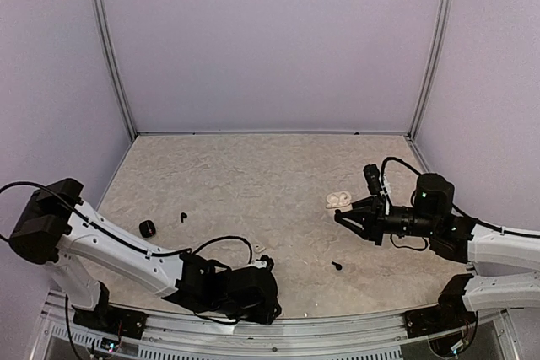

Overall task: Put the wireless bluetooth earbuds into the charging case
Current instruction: Turn over the left earbud at the corner of the board.

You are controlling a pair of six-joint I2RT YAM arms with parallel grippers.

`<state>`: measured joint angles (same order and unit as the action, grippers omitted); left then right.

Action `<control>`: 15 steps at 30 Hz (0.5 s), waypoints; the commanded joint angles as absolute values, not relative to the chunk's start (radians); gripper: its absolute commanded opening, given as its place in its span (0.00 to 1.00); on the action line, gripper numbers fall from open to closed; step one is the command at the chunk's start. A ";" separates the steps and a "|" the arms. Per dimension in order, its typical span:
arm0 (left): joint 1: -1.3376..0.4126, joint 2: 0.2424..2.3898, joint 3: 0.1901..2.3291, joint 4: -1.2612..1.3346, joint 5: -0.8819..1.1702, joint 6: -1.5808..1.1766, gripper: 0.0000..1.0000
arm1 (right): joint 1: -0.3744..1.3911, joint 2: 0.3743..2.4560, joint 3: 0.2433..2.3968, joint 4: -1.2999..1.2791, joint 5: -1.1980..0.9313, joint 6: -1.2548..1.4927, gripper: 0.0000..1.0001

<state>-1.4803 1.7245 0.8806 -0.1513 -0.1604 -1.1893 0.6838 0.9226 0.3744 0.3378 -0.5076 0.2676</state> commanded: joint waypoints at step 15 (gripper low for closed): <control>-1.483 1.830 1.036 -0.394 -0.259 -1.137 0.21 | 0.678 0.897 0.361 0.341 -0.503 0.270 0.00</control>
<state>-1.4982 1.8145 1.0115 -0.3031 -0.2039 -1.1706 0.6838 0.9127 0.3737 0.3378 -0.5076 0.2676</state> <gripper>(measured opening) 0.227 0.232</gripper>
